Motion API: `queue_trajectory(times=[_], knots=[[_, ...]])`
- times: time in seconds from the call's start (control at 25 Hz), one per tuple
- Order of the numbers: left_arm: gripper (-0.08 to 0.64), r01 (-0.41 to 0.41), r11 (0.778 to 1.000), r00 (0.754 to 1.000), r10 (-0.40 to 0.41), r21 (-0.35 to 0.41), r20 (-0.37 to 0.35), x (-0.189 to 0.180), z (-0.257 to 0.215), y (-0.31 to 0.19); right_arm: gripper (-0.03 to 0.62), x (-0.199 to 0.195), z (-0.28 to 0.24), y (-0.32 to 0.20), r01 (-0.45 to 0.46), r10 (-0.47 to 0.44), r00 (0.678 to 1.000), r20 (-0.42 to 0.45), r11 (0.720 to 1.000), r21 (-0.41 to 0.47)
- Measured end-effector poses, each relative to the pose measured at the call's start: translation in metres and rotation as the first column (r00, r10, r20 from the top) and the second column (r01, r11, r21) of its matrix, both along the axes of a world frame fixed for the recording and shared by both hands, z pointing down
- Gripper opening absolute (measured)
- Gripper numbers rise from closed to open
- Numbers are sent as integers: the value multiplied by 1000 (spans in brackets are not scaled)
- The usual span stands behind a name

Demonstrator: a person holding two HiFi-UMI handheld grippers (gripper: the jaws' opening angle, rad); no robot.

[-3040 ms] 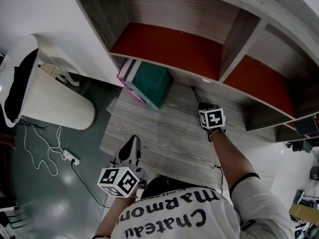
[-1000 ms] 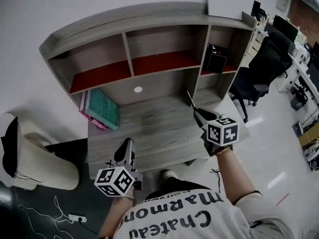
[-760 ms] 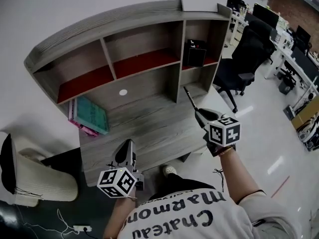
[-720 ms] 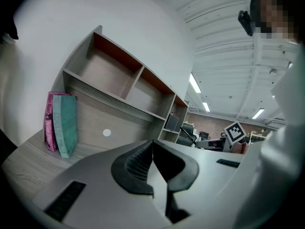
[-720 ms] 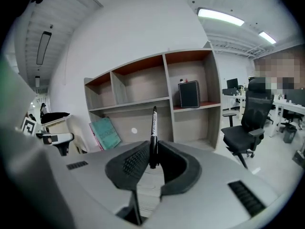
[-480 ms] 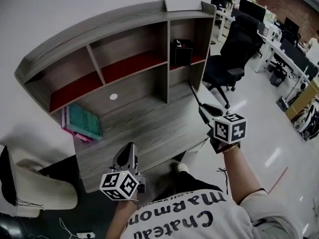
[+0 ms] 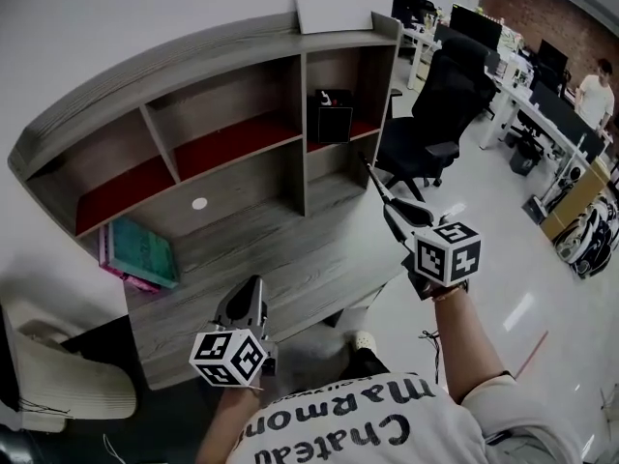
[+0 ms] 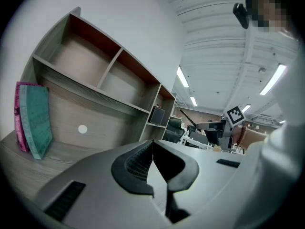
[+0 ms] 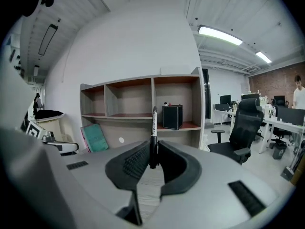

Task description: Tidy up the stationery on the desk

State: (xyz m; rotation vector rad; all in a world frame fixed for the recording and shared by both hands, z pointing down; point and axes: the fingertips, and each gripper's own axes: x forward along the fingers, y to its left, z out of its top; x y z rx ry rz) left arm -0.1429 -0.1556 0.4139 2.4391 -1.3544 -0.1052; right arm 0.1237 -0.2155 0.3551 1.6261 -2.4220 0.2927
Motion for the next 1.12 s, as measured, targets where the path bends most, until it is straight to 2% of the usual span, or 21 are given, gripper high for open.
queue_trajectory(times=[0.2,0.4,0.56,0.64,0.76,0.92,1.12], knots=[[15,1,1000,1000,-1,12,12,26,-6,-23,72,17,-14,-32,52,-51,998,-26,998,32],[15,28,999,1000,-28,18,10,55,-14,-56,72,32,-20,-80,120,-119,991,-60,993,13],[15,56,998,998,-56,26,3,80,-20,-90,72,43,-29,-118,207,-203,965,-168,978,5],[15,67,997,998,-67,27,4,94,-19,-107,72,47,-35,-136,256,-248,935,-254,967,-1],[15,84,996,996,-84,31,3,116,-17,-129,72,51,-46,-158,332,-312,871,-379,943,-14],[15,111,993,994,-111,41,-4,145,-16,-154,72,56,-57,-187,418,-381,786,-487,908,-37],[15,133,990,991,-133,36,3,167,-14,-167,72,62,-65,-217,437,-364,668,-649,898,-53]])
